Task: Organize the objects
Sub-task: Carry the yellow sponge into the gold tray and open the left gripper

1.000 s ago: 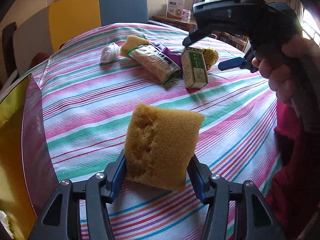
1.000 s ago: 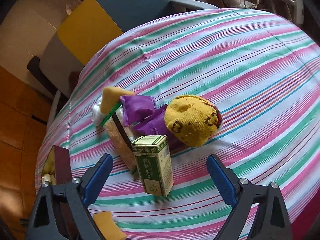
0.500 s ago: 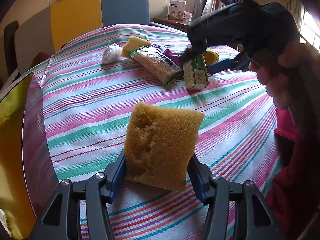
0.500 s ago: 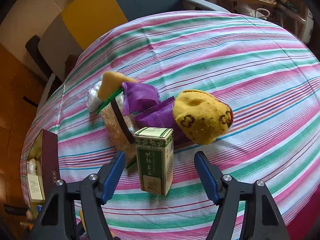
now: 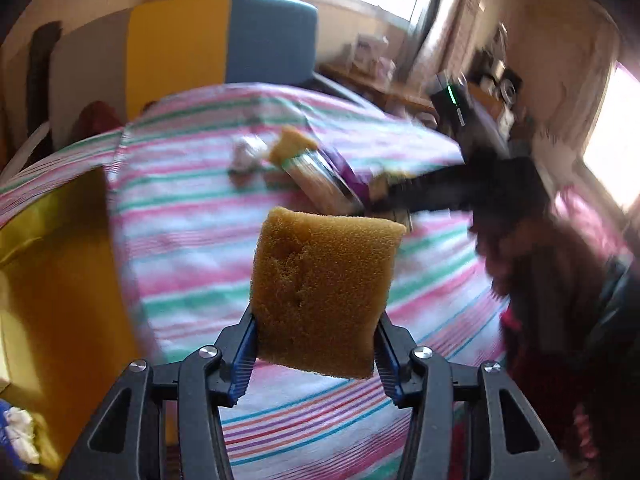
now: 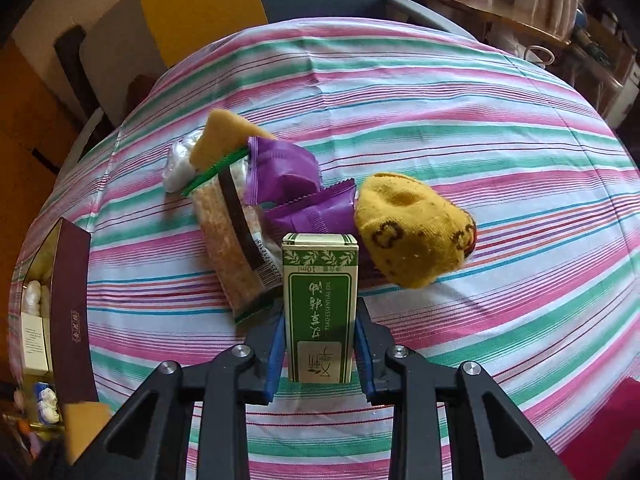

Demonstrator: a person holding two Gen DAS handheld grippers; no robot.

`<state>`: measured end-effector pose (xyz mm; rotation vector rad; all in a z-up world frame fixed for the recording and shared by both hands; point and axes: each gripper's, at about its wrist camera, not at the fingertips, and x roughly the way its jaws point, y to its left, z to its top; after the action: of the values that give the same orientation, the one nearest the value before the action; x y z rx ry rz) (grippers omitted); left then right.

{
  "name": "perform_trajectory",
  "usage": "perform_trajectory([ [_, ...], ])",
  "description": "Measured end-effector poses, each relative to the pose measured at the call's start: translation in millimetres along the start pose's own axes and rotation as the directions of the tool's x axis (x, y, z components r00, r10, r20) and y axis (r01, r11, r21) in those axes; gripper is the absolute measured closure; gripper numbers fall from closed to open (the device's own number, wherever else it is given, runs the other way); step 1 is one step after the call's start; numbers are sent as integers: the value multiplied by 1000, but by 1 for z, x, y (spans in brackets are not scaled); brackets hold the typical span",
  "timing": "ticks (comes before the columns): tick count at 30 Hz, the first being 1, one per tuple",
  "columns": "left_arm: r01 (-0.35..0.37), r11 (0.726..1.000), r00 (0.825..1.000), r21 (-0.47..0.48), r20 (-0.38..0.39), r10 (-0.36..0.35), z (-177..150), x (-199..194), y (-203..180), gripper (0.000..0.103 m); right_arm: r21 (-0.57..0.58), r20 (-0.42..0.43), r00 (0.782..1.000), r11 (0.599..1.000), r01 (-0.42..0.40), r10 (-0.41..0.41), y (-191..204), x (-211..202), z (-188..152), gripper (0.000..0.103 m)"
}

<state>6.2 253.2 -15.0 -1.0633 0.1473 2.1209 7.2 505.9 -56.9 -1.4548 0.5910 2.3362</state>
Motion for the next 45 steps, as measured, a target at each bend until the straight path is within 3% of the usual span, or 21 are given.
perform_trajectory([
  [5, -57, 979, 998, -195, -10, 57, 17, -22, 60, 51, -3, 14, 1000, 1000, 0, 0, -1, -5, 3, 73],
  [11, -183, 941, 983, -285, -26, 184, 11, -39, 120, 51, -16, 25, 1000, 1000, 2, -2, 0, -7, 3, 73],
  [18, -284, 906, 958, -315, -50, 283, 12, -43, 167, 51, -36, 36, 999, 999, 7, -6, 4, -12, 0, 73],
  [26, -360, 867, 933, -345, -119, 340, 12, -35, 216, 51, -42, 45, 999, 999, 8, -7, 5, -13, 1, 72],
  [33, -408, 799, 913, -441, -211, 349, 24, -11, 267, 50, -48, 55, 998, 999, 6, -3, 6, -16, 0, 72],
  [37, -469, 768, 882, -436, -265, 389, 29, 5, 284, 48, -50, 59, 998, 999, 5, -2, 8, -16, 0, 72],
  [41, -530, 762, 847, -373, -280, 452, 37, 18, 290, 43, -50, 59, 998, 999, 5, -2, 8, -16, 0, 72],
  [45, -524, 762, 851, -382, -280, 445, 40, 17, 294, 36, -52, 53, 999, 999, 4, -1, 8, -14, 0, 72],
])
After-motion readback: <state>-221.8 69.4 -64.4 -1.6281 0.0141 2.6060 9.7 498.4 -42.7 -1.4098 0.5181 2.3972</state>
